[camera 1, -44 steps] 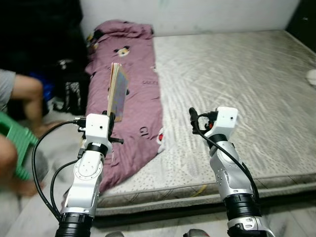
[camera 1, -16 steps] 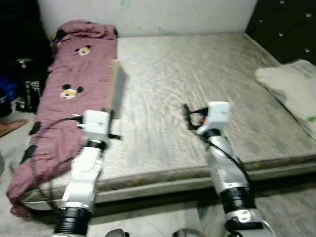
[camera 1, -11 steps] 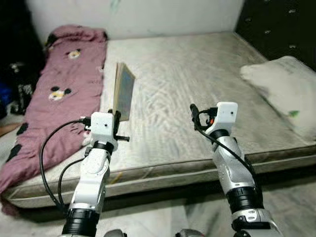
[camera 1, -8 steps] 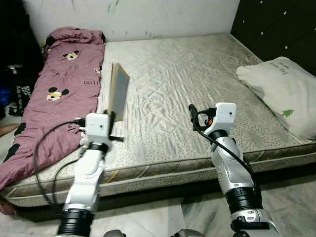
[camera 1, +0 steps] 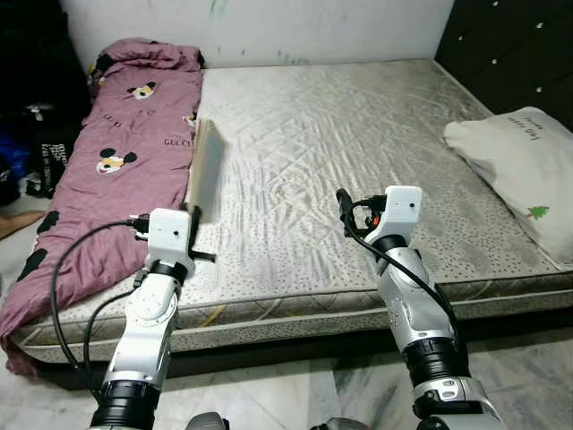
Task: Clean up the room
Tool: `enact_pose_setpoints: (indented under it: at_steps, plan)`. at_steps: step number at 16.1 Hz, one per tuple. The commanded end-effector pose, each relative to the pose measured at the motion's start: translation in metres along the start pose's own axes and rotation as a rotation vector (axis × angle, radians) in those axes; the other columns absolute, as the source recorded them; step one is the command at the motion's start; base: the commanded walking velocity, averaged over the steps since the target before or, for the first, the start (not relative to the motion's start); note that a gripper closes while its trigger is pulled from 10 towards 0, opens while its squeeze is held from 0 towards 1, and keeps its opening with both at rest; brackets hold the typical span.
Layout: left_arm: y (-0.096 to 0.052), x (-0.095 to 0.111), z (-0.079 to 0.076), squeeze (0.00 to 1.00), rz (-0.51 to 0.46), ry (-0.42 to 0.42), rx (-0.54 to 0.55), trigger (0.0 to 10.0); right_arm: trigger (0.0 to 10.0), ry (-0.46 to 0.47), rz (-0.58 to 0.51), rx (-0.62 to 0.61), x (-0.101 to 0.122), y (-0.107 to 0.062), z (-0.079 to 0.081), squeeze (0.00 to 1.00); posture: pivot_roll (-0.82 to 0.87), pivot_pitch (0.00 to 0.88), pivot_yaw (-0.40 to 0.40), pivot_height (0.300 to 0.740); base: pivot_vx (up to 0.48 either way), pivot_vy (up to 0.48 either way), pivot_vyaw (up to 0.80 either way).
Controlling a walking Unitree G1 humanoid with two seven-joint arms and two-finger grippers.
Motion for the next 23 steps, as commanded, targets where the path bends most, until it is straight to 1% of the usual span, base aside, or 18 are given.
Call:
enact_pose_setpoints:
  at_steps: [1,3,6,8,9,11,20,23]
  plan:
    - [0.001,0.008,0.006,0.0,-0.046,-0.001,0.027,10.0,10.0,-0.009,-0.012,0.008,0.004,0.003,0.003,0.0,-0.09,0.0,0.005,0.74,0.0,0.0,0.0]
    - [0.001,0.007,0.006,0.0,-0.041,-0.023,0.024,10.0,10.0,-0.008,-0.01,0.007,0.003,0.002,0.002,0.0,-0.09,0.0,0.003,0.74,0.0,0.0,0.0]
    - [0.001,0.009,0.007,0.0,-0.048,-0.004,0.034,10.0,10.0,-0.008,-0.006,0.003,0.002,0.002,0.001,0.0,-0.09,0.0,0.004,0.74,0.0,0.0,0.0]
    - [0.0,0.01,0.004,0.0,-0.056,-0.008,0.009,10.0,10.0,-0.018,-0.003,0.007,0.002,0.001,0.001,0.0,-0.09,0.0,0.002,0.74,0.0,0.0,0.0]
    - [0.0,0.013,0.0,0.0,-0.072,-0.013,-0.02,10.0,10.0,-0.02,-0.002,0.01,0.001,0.001,0.002,0.0,-0.09,0.0,0.0,0.74,0.0,0.0,0.0]
    - [-0.001,0.014,-0.002,0.0,-0.076,-0.015,-0.026,10.0,10.0,-0.02,-0.001,0.012,0.001,0.001,0.002,0.0,-0.09,0.0,-0.001,0.74,0.0,0.0,0.0]
    - [0.0,0.014,-0.003,0.0,-0.082,-0.016,-0.041,10.0,10.0,-0.029,-0.003,0.019,0.002,0.003,0.002,0.0,-0.09,0.0,-0.002,0.74,0.336,0.0,0.0]
    - [0.0,0.014,-0.003,0.0,-0.084,-0.014,-0.041,10.0,10.0,-0.034,-0.006,0.009,0.003,0.002,-0.003,0.0,-0.09,0.0,-0.003,0.74,0.352,0.0,0.0]
Point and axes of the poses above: a point about 5 cm out from each wrist's last joint towards the gripper, its own y axis pointing out of the wrist towards the gripper, its own x axis along the axis of the wrist's last joint, z = x × y, the point moved 4 cm from there along y, pointing out of the wrist towards the gripper, and after that the axes turned 2 degrees about y, right-handed, at the moved point
